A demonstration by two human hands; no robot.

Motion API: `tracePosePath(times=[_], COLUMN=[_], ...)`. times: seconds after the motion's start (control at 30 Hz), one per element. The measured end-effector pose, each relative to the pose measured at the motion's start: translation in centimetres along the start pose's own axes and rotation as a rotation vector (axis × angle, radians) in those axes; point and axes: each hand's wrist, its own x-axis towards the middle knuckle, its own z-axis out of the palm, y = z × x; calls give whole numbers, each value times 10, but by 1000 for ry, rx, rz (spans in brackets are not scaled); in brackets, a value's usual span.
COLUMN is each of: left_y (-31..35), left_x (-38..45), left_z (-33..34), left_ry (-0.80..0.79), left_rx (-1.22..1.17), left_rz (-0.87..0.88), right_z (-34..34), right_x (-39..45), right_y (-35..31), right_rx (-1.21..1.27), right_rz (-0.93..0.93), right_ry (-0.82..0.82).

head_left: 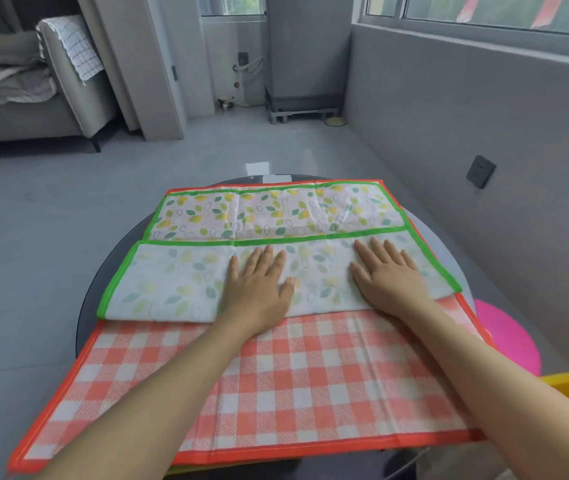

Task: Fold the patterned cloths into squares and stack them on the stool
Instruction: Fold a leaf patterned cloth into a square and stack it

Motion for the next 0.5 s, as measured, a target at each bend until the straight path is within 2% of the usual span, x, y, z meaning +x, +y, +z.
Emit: tracePosePath(times=[0.3,0.37,0.5], left_y=[1,2,4], left_x=[-1,-1,0], left_z=[0,-1,-4], left_ry=[1,-5,-19], left_rx=[22,27,19], left_rz=[-11,-14,-19], right_z=[-8,-11,-6], right_x=[-5,-7,-13], right_y=[11,-4,-57], right_rx=[6,21,107], right_rz=[115,39,-258], right_ry=[18,25,-31])
